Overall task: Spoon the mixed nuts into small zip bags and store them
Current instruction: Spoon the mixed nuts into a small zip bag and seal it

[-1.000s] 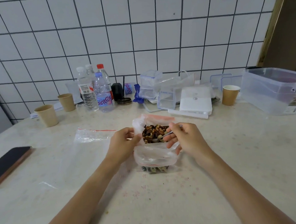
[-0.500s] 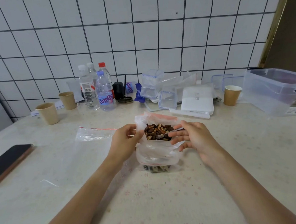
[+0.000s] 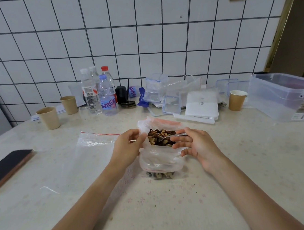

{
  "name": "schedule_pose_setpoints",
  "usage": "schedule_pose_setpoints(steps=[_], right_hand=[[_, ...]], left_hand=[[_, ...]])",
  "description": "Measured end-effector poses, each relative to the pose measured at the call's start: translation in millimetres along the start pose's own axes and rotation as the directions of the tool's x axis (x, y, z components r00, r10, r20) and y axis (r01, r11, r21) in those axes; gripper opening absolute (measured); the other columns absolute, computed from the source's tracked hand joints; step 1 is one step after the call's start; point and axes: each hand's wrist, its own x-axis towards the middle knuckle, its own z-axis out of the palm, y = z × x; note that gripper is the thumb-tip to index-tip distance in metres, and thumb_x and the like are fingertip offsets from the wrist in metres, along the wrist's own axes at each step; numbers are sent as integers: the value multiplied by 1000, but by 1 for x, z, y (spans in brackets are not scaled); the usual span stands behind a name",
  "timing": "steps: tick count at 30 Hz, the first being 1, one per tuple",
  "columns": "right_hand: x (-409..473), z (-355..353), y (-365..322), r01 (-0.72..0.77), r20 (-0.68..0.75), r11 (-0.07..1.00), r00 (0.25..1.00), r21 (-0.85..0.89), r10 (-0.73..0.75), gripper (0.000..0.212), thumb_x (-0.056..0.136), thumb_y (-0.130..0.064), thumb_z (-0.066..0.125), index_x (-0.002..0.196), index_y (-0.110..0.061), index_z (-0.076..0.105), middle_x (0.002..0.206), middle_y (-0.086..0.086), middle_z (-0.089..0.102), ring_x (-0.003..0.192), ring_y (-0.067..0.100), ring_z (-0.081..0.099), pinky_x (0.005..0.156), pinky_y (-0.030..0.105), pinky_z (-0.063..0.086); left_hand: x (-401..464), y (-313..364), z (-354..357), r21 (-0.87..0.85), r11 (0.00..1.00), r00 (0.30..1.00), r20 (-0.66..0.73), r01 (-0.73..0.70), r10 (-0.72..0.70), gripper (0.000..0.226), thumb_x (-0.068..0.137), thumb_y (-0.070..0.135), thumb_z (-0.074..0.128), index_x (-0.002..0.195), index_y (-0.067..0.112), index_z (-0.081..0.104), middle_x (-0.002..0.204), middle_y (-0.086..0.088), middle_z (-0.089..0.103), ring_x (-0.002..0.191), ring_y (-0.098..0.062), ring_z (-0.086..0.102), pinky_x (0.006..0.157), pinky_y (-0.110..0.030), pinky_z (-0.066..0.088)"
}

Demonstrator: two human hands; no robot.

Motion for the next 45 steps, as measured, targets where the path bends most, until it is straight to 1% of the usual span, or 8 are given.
schedule_pose_setpoints(steps=[6, 17, 21, 27, 33, 37, 41, 45], right_hand=[[-3, -3, -12, 61, -57, 997, 997, 48, -59, 36, 110, -22, 40, 105, 0, 68, 91, 20, 78, 65, 26, 72, 43, 28, 48], [-8, -18, -31, 130, -38, 990, 991, 49, -128, 44, 109, -30, 40, 88, -4, 69, 75, 18, 75, 53, 25, 67, 36, 27, 39], [-11, -17, -31, 155, 3, 988, 988, -24, -155, 43, 107, -25, 43, 80, -5, 69, 67, 18, 70, 49, 26, 63, 37, 26, 37], [-21, -6, -30, 272, 134, 935, 960, -228, -246, 44, 108, -28, 42, 80, -6, 67, 63, 13, 68, 53, 28, 63, 40, 26, 38], [-41, 8, -27, 601, 399, 751, 781, -275, -479, 40, 111, -28, 42, 83, -27, 70, 68, -5, 67, 58, 8, 59, 52, 11, 40], [-46, 11, -21, 692, 477, 617, 714, -374, -513, 39, 108, -38, 41, 84, -21, 67, 72, -18, 65, 67, 8, 62, 65, 12, 45], [-44, 11, -19, 723, 455, 583, 688, -370, -565, 41, 107, -39, 41, 82, -20, 67, 71, -14, 65, 65, 10, 63, 63, 12, 43], [-34, 7, -22, 649, 266, 730, 758, -215, -596, 42, 110, -27, 43, 79, -10, 66, 62, 5, 63, 52, 10, 56, 50, 11, 39]], left_hand=[[-4, 3, -9, 77, 993, 996, 15, 87, -89, 28, 98, 44, 65, 116, 23, 68, 106, 9, 71, 75, -3, 73, 62, -28, 62], [-30, 10, -19, 426, 902, 988, 94, 68, -119, 57, 95, 67, 50, 89, 15, 73, 69, -1, 74, 62, -7, 69, 61, -25, 46], [-37, 15, -18, 369, 924, 974, 154, 97, -164, 72, 94, 73, 45, 98, 7, 77, 65, -2, 72, 47, -1, 58, 61, -27, 46], [-46, 16, -15, 210, 977, 978, 196, 24, -67, 24, 99, 39, 66, 83, 27, 80, 63, 5, 66, 47, -8, 55, 55, -25, 45], [-55, 14, -10, -34, 999, 984, 177, 7, -1, 21, 99, 32, 67, 89, 19, 80, 69, -1, 59, 53, -17, 51, 53, -26, 45], [-60, 10, -10, -155, 986, 980, 194, 68, -37, 25, 100, 31, 66, 93, 11, 79, 71, -8, 55, 58, -17, 49, 54, -25, 49], [-61, 8, -12, -193, 974, 980, 179, 118, -84, 25, 101, 27, 65, 87, 12, 79, 68, -2, 57, 57, -15, 49, 50, -25, 48], [-57, 5, -14, -148, 983, 986, 141, 108, -87, 25, 101, 29, 66, 84, 17, 80, 67, 0, 60, 58, -18, 51, 51, -29, 46]])
